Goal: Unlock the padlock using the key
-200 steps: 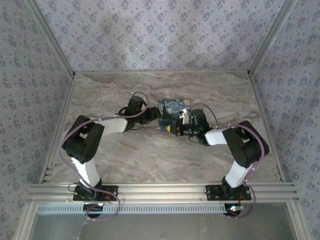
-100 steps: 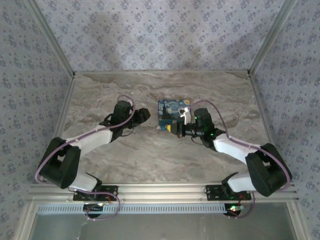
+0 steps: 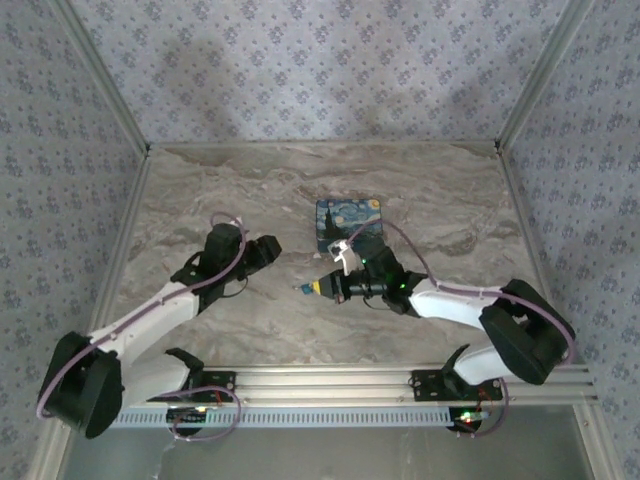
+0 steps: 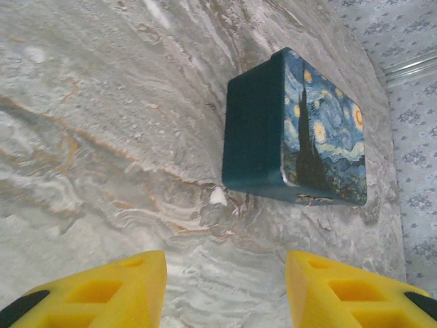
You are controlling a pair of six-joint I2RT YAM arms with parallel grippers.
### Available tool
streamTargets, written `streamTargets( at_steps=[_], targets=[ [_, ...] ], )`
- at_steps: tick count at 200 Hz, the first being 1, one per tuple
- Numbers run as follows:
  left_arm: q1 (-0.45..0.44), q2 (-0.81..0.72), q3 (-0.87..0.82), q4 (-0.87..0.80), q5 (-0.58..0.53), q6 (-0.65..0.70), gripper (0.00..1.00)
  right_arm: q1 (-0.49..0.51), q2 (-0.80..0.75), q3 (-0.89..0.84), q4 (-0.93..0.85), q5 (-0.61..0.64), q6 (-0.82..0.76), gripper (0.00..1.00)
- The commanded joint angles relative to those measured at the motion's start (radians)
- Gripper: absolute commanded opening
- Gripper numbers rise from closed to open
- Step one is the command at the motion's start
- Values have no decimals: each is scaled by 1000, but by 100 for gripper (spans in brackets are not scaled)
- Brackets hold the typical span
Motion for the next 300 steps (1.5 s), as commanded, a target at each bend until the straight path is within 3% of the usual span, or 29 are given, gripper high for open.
streamTargets(
  at_steps=[1, 82, 125, 196, 211, 216, 218, 219, 221, 223, 226, 254, 283, 300],
  targets=[
    [-9, -73, -33, -71, -35, -22, 49, 41, 45, -17, 101, 43, 45, 0],
    [-14, -122, -62, -84, -48, -38, 50, 43, 231, -51, 207, 83, 88, 0],
    [-15, -116, -56, -89, -53, -37, 50, -1, 146, -100, 148, 131, 80, 33],
    [-17, -87, -7, -146, -78, 9, 54, -194, -300, -110, -314, 240, -39, 58],
    [-15, -78, 16, -175, -98, 29, 62, -242, -397, -90, -424, 281, -62, 64],
    [-14, -73, 27, -187, -104, 41, 76, -256, -424, -82, -457, 297, -69, 68],
    [-13, -71, 33, -192, -106, 46, 79, -265, -434, -79, -469, 301, -72, 72],
    [-14, -71, 35, -196, -108, 48, 81, -267, -439, -77, -474, 304, -73, 86],
    [-12, -68, 41, -201, -111, 54, 86, -273, -448, -74, -485, 311, -76, 97],
    [-11, -66, 46, -207, -112, 59, 95, -281, -457, -70, -499, 318, -79, 99],
    [-12, -63, 55, -216, -119, 66, 99, -290, -467, -64, -518, 328, -85, 100],
    [14, -16, 160, -338, -169, 163, 100, -342, -525, 14, -660, 506, -127, 100],
    [74, 53, 285, -459, -262, 302, 100, -423, -484, 105, -704, 695, -142, 100],
    [91, 94, 344, -519, -401, 408, 100, -471, -423, 130, -674, 852, -166, 100]
  ],
)
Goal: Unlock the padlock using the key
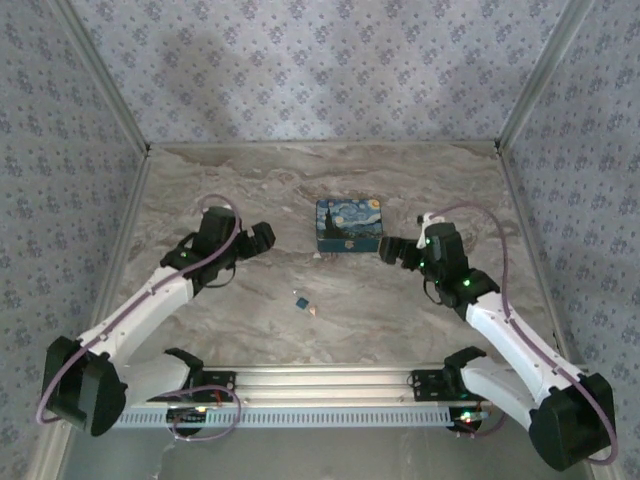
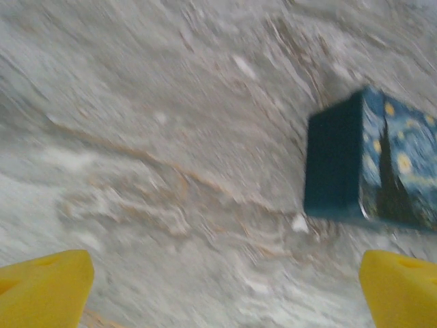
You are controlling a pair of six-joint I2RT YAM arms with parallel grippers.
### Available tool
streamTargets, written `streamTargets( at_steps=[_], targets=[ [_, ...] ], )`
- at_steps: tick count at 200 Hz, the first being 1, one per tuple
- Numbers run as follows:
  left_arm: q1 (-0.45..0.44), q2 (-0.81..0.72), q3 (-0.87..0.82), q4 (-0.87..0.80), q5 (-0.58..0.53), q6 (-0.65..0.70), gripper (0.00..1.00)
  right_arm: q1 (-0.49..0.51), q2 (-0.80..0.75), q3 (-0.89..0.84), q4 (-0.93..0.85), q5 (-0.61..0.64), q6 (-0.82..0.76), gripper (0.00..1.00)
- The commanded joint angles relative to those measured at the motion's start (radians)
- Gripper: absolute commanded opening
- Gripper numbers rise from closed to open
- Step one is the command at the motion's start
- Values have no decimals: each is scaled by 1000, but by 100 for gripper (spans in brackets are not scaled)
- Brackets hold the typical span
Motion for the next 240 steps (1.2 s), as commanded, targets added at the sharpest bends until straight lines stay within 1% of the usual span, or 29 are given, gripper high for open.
streamTargets(
  at_steps=[1, 19, 37, 51, 63, 77, 93, 98, 116, 121, 128, 133, 134, 140, 149, 157, 162, 167, 170, 174, 178, 182, 187, 192, 198, 203, 212, 221, 240],
  targets=[
    [30, 43, 92, -145, -201, 200, 100, -64, 69, 62, -51, 293, -56, 100],
    [63, 63, 74, -90, -337, 316, 100, -124, 149, 57, 24, 430, -110, 100],
    [103, 59, -18, 82, -448, 443, 100, -165, 229, 10, 150, 540, -172, 100],
    [165, 62, -76, 190, -438, 507, 100, -205, 286, -19, 219, 555, -191, 100],
    [230, 65, -121, 265, -388, 540, 100, -239, 330, -40, 273, 550, -168, 100],
    [281, 68, -187, 397, -333, 584, 100, -253, 372, -99, 416, 548, -187, 100],
    [329, 96, -273, 583, -279, 594, 100, -249, 410, -165, 637, 550, -272, 100],
    [343, 114, -296, 634, -264, 605, 100, -244, 410, -169, 644, 531, -268, 100],
    [376, 203, -353, 816, -266, 623, 100, -258, 439, -225, 867, 455, -364, 100],
    [387, 228, -361, 867, -258, 630, 100, -261, 448, -220, 875, 443, -378, 100],
    [396, 239, -338, 846, -246, 612, 100, -268, 462, -216, 889, 387, -399, 100],
    [407, 252, -347, 901, -215, 606, 100, -271, 469, -225, 913, 360, -411, 100],
    [407, 254, -352, 915, -206, 612, 100, -276, 481, -243, 957, 326, -426, 100],
    [412, 262, -364, 966, -153, 653, 100, -282, 500, -275, 1045, 296, -439, 100],
    [412, 283, -383, 1040, -133, 684, 100, -300, 555, -333, 1207, 219, -473, 100],
    [411, 329, -423, 1158, -120, 692, 99, -342, 592, -344, 1238, 131, -451, 100],
    [413, 368, -456, 1245, -106, 697, 100, -349, 615, -325, 1242, 139, -450, 100],
    [413, 414, -481, 1348, -102, 707, 100, -348, 615, -295, 1183, 167, -443, 100],
    [410, 436, -486, 1396, -114, 710, 100, -347, 601, -259, 1090, 174, -423, 100],
    [405, 433, -473, 1365, -146, 702, 100, -354, 588, -250, 1034, 146, -406, 100],
    [404, 410, -440, 1253, -178, 679, 100, -375, 589, -260, 1072, 123, -408, 100],
    [419, 389, -416, 1168, -160, 660, 100, -378, 597, -267, 1101, 125, -412, 100],
    [443, 404, -424, 1217, -129, 652, 100, -368, 600, -267, 1109, 152, -418, 100],
    [444, 421, -440, 1279, -135, 655, 100, -349, 589, -268, 1089, 180, -422, 100],
    [433, 408, -433, 1239, -176, 647, 100, -348, 596, -270, 1109, 168, -432, 100],
    [431, 395, -425, 1199, -178, 643, 100, -348, 600, -268, 1106, 159, -431, 100],
    [429, 411, -439, 1258, -181, 653, 100, -368, 592, -258, 1070, 112, -421, 100],
    [416, 399, -433, 1226, -191, 658, 100, -376, 593, -257, 1072, 104, -419, 100],
    [409, 402, -436, 1237, -201, 665, 100, -383, 595, -248, 1053, 85, -416, 100]
  ],
)
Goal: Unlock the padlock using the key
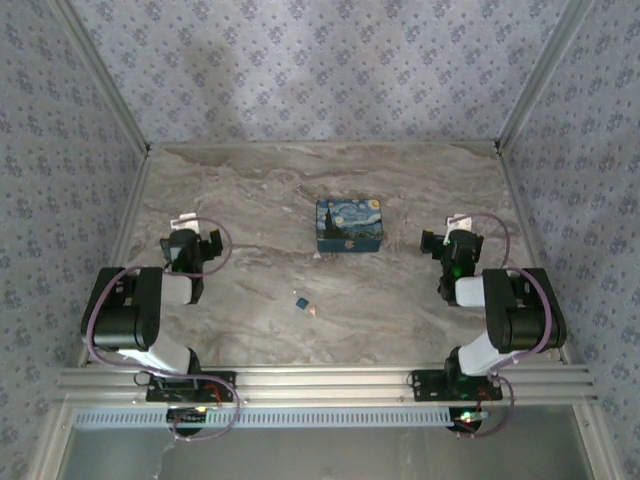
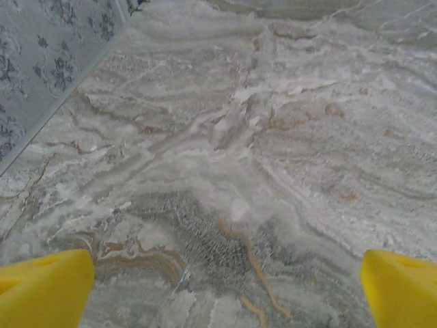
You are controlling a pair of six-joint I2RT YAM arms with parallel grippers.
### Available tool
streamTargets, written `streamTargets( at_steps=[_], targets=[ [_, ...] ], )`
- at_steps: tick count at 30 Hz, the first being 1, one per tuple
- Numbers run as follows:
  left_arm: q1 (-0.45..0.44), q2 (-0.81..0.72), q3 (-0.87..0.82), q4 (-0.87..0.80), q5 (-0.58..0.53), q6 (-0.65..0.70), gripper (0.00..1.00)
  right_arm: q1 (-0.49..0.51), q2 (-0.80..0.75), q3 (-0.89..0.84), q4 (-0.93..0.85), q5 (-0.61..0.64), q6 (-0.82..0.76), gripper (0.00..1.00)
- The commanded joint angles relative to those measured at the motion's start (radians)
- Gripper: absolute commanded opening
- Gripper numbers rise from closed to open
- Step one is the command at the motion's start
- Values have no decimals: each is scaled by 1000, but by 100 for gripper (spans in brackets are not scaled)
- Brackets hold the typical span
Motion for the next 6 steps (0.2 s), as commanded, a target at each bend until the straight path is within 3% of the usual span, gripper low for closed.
streamTargets(
  at_steps=[1, 6],
  targets=[
    [-13, -16, 4, 56, -25, 10, 100, -17, -7, 27, 0, -57, -7, 100],
    [-11, -15, 3, 60, -19, 9, 100, -8, -6, 23, 16, -39, -13, 100]
  ],
)
